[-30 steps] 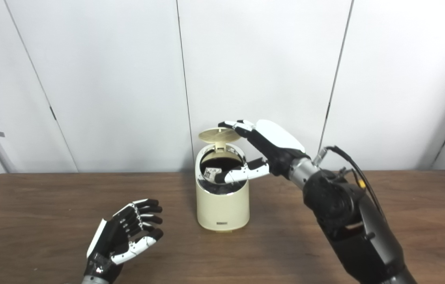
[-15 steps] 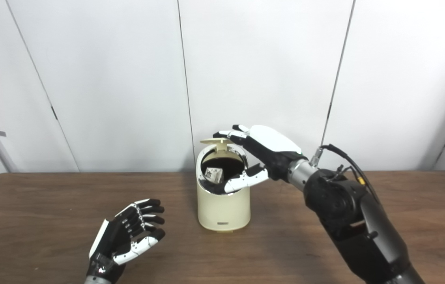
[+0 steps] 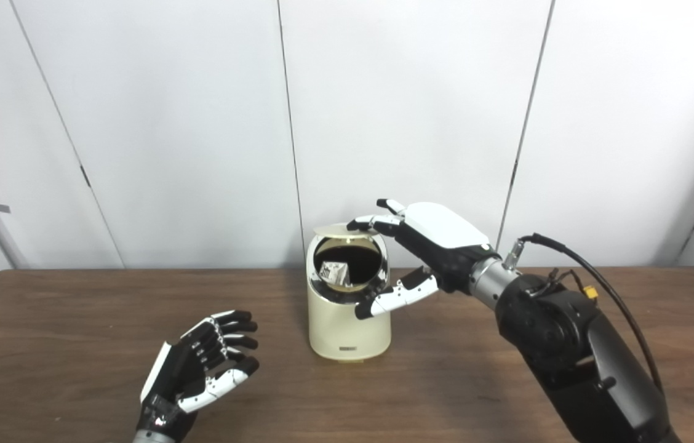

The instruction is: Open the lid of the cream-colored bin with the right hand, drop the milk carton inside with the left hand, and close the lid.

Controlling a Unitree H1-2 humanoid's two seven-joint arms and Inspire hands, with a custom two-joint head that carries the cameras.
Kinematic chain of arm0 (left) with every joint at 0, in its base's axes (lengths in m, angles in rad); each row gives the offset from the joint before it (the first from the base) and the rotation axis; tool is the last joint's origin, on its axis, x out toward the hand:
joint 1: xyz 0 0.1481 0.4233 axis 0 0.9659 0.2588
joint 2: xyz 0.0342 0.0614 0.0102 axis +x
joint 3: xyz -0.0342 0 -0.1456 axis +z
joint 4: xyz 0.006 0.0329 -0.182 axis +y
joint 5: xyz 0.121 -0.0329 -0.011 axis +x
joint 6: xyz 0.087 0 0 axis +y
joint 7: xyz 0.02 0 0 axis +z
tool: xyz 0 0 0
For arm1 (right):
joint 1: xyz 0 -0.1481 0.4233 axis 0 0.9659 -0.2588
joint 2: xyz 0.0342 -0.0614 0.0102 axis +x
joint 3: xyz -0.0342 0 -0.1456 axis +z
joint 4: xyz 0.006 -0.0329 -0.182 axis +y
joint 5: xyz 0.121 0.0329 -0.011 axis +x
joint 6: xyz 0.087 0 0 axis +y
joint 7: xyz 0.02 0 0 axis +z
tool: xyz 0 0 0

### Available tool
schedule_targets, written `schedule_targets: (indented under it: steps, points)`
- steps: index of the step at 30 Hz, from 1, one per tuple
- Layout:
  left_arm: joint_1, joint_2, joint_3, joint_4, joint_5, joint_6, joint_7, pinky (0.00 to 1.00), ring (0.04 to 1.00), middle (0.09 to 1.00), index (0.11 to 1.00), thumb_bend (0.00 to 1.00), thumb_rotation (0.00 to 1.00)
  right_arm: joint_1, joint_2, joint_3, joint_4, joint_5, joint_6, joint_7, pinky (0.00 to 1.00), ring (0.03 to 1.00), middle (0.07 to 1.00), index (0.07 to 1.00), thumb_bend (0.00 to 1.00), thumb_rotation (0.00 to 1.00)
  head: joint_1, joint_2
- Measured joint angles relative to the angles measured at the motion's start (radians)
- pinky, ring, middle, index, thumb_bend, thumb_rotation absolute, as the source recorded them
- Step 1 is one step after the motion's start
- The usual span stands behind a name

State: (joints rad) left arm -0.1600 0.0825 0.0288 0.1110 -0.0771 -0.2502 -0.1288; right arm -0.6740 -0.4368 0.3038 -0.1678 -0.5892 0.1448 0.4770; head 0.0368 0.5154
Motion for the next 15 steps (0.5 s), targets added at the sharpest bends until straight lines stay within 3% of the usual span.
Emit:
schedule_targets:
  steps: [8,15]
  points:
    - [0.000,0.000,-0.002,0.002,0.005,0.000,0.000,0.49,0.616,0.696,0.723,0.72,0.18,0.007,0.000,0.005,0.001,-0.009,-0.010,0.012,0.92,1.000,0.856,0.860,0.76,0.56,0.002,-0.003]
    - [-0.001,-0.001,-0.002,0.003,0.007,0.000,0.002,0.48,0.610,0.696,0.722,0.73,0.18,0.007,0.006,0.016,0.011,-0.036,-0.044,0.012,0.99,1.000,0.868,0.865,0.75,0.60,0.008,-0.003]
